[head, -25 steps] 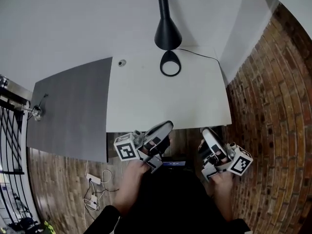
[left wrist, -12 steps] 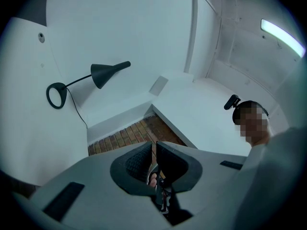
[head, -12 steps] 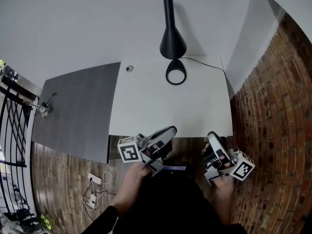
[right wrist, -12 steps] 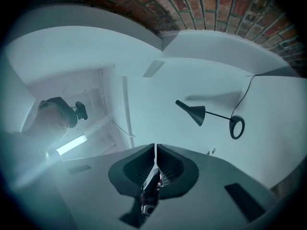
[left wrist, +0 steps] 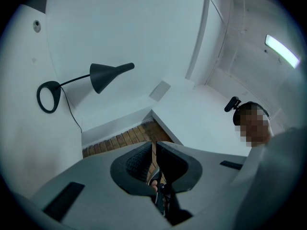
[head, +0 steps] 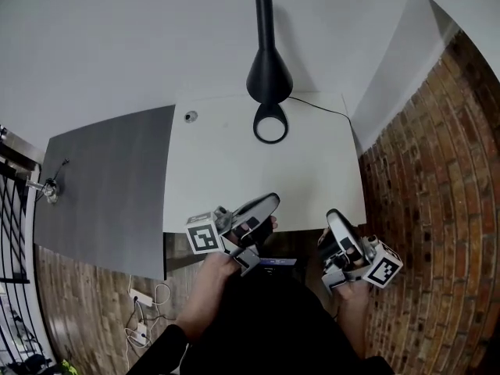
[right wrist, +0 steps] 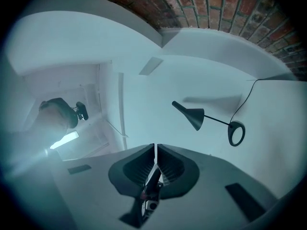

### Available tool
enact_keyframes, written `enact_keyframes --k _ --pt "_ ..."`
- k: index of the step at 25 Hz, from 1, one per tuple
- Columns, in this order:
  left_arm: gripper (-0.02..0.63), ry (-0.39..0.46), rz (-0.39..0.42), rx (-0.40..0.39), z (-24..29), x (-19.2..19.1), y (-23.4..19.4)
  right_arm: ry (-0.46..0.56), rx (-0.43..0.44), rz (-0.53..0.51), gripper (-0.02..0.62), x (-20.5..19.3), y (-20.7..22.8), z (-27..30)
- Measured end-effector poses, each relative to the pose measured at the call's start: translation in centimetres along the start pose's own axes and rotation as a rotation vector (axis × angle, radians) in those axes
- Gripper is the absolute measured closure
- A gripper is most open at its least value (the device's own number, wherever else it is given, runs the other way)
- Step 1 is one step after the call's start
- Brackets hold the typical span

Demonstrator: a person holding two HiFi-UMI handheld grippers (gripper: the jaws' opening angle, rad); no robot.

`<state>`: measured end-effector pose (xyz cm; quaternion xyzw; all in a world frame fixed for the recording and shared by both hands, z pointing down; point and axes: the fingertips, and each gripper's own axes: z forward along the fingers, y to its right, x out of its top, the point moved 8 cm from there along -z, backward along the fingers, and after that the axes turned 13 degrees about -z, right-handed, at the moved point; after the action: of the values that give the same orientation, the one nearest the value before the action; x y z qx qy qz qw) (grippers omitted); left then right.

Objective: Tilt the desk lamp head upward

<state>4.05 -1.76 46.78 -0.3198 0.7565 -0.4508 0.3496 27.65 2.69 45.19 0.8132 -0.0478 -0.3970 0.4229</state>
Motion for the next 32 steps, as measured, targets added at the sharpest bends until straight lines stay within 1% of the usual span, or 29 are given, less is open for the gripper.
enact_keyframes --k 6,15,19,24,28,32 --pt "0.571 0.029 -0.013 -0.045 -0.7 5.9 -1.2 -0.044 -0.006 -0.06 0.578 -0.1 1.1 5.9" --pt "0.571 0.04 -0.063 -0.07 -3.0 11.9 -3.1 -0.076 -0.062 -0.079 0.578 -2.0 2.3 12.6" --pt "0.572 0.067 -0.095 -0.076 -4.2 13.5 -4.2 -0.095 -0.1 -0.094 0.578 -2.7 2.6 14.4" --pt "0.572 0.113 -0.131 -0.078 -4.9 14.7 -5.5 -0.133 -0.159 -0.116 0.578 -3.1 3.2 15.3" --pt "0.572 0.119 -0.138 -0.035 -5.0 14.8 -7.2 -0.146 -0.148 -0.115 0.577 -2.2 4.5 15.8" --pt "0.572 0.159 -0.122 0.008 -4.4 15.3 -8.1 -0.16 -0.108 -0.102 0.577 -0.8 6.4 16.7"
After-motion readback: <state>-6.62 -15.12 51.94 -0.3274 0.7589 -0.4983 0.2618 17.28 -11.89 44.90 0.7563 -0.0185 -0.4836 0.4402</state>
